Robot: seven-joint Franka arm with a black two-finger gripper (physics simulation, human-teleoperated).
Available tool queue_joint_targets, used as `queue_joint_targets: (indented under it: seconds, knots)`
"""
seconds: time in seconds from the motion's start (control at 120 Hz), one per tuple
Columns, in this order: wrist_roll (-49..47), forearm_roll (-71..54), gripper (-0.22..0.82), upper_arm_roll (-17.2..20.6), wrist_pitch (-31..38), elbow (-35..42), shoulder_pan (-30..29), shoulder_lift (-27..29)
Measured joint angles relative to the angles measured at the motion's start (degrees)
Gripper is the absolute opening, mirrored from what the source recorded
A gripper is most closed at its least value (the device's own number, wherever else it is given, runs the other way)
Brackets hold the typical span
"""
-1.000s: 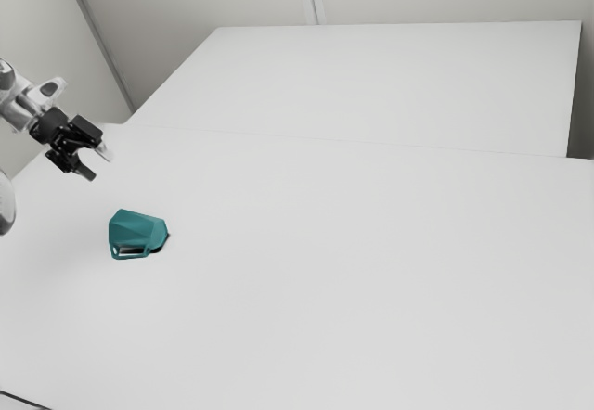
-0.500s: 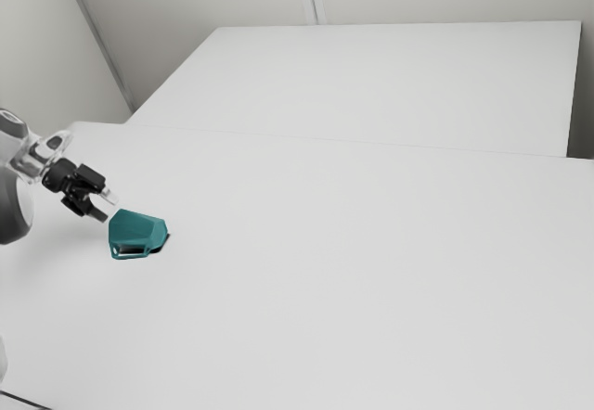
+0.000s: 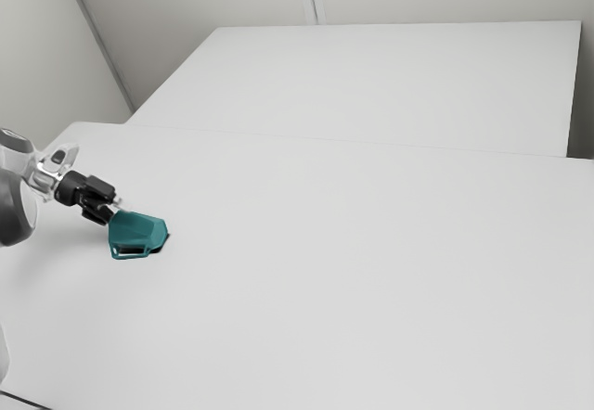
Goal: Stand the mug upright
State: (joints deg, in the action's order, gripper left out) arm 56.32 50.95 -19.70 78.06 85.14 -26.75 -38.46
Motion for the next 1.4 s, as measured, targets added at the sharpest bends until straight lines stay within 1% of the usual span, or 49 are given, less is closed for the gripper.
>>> queue_joint_targets:
  seconds: [0.083,0.158,0.25,0.358,0.475,0.65,0.758,0.833,0.942,1.067,1.167,1.233,1.325,1.4]
  knots:
    - [0.6,0.2,0.17,0.0,-0.5,0.0,0.0,0.1]
    - [1.1,0.4,0.05,0.0,-1.3,0.3,-0.1,0.1]
    - [1.6,0.8,-0.05,0.0,-2.5,0.4,-0.1,0.4]
    - [2.0,1.5,-0.11,0.4,-4.1,0.3,-0.1,0.7]
    - [2.5,2.2,-0.15,1.0,-5.7,0.3,-0.1,1.0]
    - [3.0,2.5,-0.17,1.3,-7.1,0.4,-0.2,2.1]
    - [3.1,2.3,-0.17,1.7,-7.6,1.0,0.0,5.5]
    - [2.8,0.7,-0.18,2.4,-6.3,2.6,1.3,9.9]
    - [1.5,-5.7,-0.18,2.9,-1.6,4.6,5.6,16.5]
    - [-1.1,-15.3,-0.18,3.1,5.4,6.3,11.7,22.2]
    - [-4.1,-24.0,-0.18,6.4,12.5,9.3,14.7,26.6]
    - [-6.6,-28.7,-0.18,7.8,16.7,10.2,17.1,27.6]
    - [-10.4,-34.9,-0.18,10.2,22.2,13.6,18.4,29.8]
    - [-14.2,-40.2,-0.18,12.2,25.6,14.7,19.8,30.8]
